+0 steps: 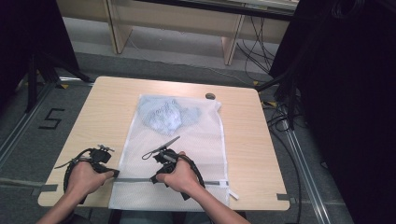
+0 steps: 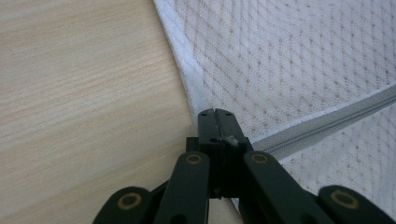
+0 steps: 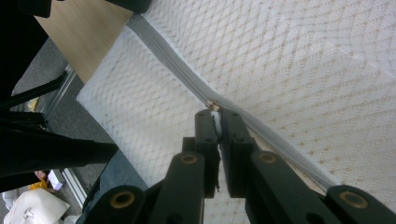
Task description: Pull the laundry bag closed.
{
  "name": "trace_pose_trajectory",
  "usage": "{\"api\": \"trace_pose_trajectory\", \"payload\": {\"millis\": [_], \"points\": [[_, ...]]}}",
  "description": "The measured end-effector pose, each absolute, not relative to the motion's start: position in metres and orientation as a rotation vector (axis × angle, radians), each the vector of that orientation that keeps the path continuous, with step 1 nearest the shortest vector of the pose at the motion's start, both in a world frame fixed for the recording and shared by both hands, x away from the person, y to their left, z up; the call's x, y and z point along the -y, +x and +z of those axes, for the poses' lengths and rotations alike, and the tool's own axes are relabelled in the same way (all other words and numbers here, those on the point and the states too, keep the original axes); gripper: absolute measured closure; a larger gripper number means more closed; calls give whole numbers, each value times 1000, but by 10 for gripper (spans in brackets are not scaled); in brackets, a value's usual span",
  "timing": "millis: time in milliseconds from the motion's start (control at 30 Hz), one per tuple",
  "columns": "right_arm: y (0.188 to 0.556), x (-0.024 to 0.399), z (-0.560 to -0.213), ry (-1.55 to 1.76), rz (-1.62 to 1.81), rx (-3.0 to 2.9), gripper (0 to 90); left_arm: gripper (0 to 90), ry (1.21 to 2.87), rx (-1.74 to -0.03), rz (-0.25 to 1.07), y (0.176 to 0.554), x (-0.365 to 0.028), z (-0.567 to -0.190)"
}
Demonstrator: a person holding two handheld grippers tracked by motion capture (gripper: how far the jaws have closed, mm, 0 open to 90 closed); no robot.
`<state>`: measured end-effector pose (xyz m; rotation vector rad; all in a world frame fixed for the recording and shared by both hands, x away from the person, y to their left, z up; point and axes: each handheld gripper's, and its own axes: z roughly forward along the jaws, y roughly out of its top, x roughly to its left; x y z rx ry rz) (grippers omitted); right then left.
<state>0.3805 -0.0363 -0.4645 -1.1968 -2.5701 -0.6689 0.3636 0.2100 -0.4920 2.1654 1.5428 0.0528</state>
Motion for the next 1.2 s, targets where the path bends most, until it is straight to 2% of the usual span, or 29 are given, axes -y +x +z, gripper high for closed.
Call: {"api": "trace_pose_trajectory", "payload": {"millis": [1200], "points": [[380, 47, -458, -1217, -659, 2585, 871, 899, 2189, -1507, 67, 365, -212, -492]]}}
